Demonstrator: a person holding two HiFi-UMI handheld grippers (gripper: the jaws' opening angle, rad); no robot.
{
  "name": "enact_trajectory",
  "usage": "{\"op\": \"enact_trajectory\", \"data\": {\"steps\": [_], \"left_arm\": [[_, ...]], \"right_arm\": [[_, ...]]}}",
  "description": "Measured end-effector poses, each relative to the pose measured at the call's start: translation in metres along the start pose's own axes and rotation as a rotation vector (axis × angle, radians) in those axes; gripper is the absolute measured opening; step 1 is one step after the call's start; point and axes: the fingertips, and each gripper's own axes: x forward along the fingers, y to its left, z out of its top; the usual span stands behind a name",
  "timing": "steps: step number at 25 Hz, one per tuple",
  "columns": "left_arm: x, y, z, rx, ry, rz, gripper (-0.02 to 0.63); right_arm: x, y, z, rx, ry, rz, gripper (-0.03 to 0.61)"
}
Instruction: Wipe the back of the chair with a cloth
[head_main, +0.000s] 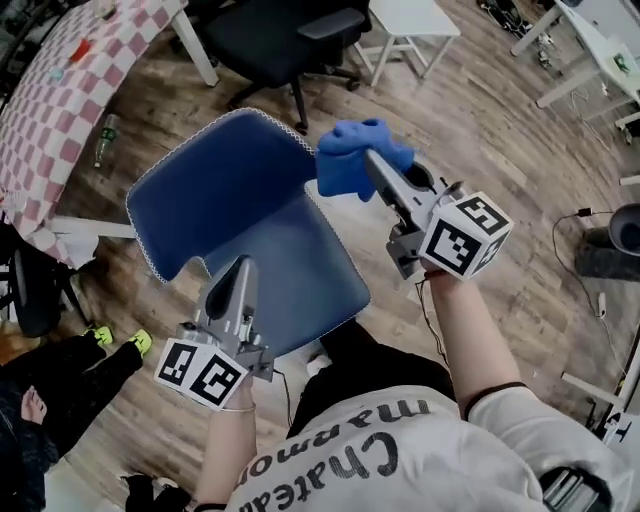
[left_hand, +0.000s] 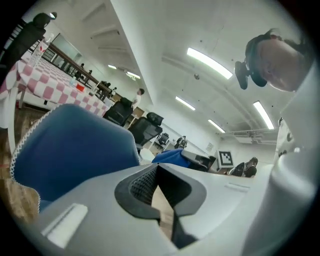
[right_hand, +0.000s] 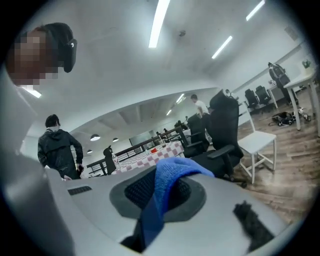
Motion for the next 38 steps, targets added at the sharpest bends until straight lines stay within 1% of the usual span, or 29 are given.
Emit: {"op": "enact_trajectory", "data": {"steps": [3, 5, 7, 10, 14, 15, 17, 19, 20, 23, 26, 29, 32, 38], "left_arm": [[-0.040, -0.040, 0.016, 0.055, -0.066, -0.057, 0.000], [-0.072, -0.062, 0.018, 0.098, -0.088, -0.069, 0.002], [-0.109, -0.073, 0.018, 0.133, -0.099, -0.046, 0.002], [-0.164, -0.078, 0.028, 0.156, -0.137, 0.005, 0.002], [-0.224, -0.104, 0.034, 0.186, -0.192, 0.024, 0.002], [-0.237, -0.110, 0.036, 0.204, -0.218, 0.041, 0.002], [-0.264, -0.119, 0.044, 0.245, -0.294, 0.096, 0.002], [-0.286, -0.126, 0.051, 0.262, -0.351, 0.131, 0.002], [-0.293, -0.129, 0.052, 0.260, -0.361, 0.133, 0.002], [-0.305, -0.141, 0.047, 0.254, -0.355, 0.118, 0.002], [-0.306, -0.152, 0.044, 0.271, -0.345, 0.099, 0.002], [-0.300, -0.162, 0.047, 0.280, -0.354, 0.084, 0.002], [-0.291, -0.174, 0.050, 0.274, -0.370, 0.074, 0.002], [-0.273, -0.199, 0.047, 0.244, -0.382, 0.073, 0.002]], "right_arm": [[-0.026, 0.045, -0.001, -0.010, 0.005, 0.025, 0.046], [-0.039, 0.080, 0.005, -0.025, -0.012, 0.069, 0.046], [-0.049, 0.119, 0.009, -0.036, -0.016, 0.124, 0.046], [-0.062, 0.182, 0.008, -0.053, 0.003, 0.196, 0.046], [-0.095, 0.252, -0.009, -0.088, 0.058, 0.260, 0.046], [-0.104, 0.265, -0.015, -0.099, 0.069, 0.268, 0.046], [-0.119, 0.284, -0.020, -0.113, 0.078, 0.278, 0.046], [-0.129, 0.296, -0.020, -0.136, 0.076, 0.275, 0.046], [-0.133, 0.301, -0.018, -0.149, 0.072, 0.270, 0.046], [-0.149, 0.315, -0.010, -0.170, 0.046, 0.266, 0.046], [-0.166, 0.322, -0.002, -0.180, 0.020, 0.271, 0.046], [-0.177, 0.316, 0.004, -0.198, 0.017, 0.255, 0.046], [-0.183, 0.302, 0.015, -0.193, 0.018, 0.234, 0.046], [-0.203, 0.286, 0.029, -0.245, 0.060, 0.260, 0.046]]}}
